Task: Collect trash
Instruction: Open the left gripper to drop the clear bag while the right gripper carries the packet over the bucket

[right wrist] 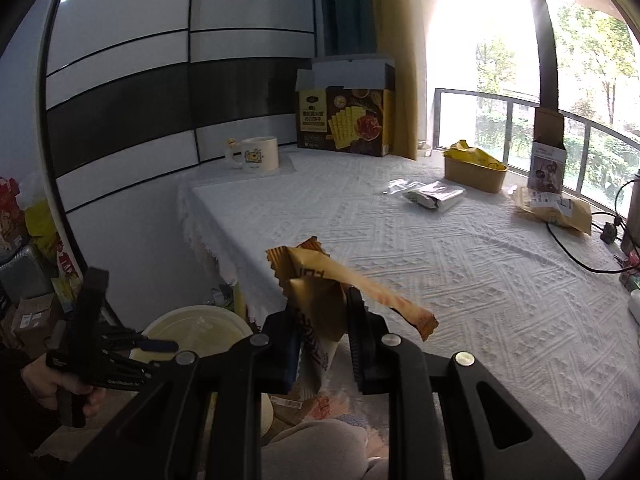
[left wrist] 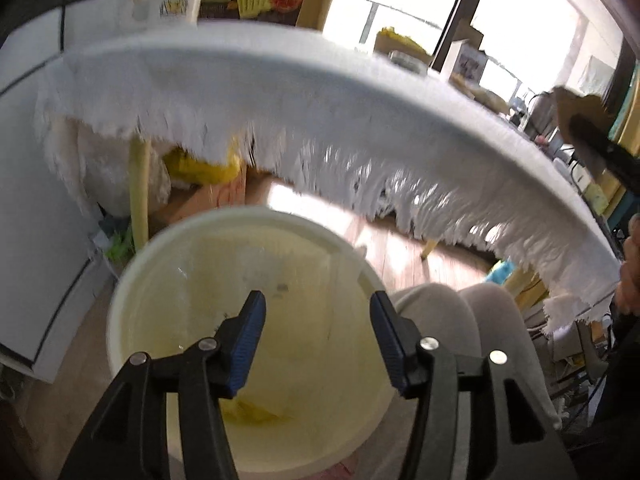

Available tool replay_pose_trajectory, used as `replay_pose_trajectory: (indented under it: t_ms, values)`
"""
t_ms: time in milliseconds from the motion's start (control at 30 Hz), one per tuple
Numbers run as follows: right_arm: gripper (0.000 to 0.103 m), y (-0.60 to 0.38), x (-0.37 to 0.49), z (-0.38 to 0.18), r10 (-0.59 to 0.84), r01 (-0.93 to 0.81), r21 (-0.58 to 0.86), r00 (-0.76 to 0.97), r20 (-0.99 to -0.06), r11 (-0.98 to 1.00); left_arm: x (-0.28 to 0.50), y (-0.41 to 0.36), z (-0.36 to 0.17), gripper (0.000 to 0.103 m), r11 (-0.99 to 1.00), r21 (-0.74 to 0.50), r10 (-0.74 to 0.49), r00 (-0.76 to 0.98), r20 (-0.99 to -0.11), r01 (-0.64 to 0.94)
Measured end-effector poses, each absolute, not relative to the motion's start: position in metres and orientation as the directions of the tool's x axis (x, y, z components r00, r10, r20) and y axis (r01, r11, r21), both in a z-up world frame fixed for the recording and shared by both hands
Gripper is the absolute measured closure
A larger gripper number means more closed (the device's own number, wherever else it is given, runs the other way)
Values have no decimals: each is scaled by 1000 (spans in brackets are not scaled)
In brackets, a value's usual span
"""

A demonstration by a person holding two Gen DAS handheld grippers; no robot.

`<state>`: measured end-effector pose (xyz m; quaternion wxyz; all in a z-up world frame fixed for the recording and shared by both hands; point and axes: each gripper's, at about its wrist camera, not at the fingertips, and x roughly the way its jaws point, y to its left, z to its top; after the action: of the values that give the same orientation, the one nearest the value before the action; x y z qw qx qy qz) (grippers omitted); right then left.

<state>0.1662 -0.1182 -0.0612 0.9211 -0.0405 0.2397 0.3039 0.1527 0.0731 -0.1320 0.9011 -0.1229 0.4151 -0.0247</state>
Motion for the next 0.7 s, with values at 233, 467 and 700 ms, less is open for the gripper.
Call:
replay_pose_trajectory:
  t_ms: [233, 467, 700]
  values:
    - [84, -81, 152, -61, 596, -652, 60, 646, -478, 755, 125, 100, -93, 47, 976, -180, -33, 726, -686, -126]
    - [84, -30, 144, -71, 649, -726, 70, 562, -513, 684, 96, 138, -77, 47, 965, -153, 69, 766, -639, -214]
    - [83, 28, 144, -98, 722, -805, 165, 395, -568, 570, 75, 172, -76, 47, 943, -160, 133, 772, -621, -291]
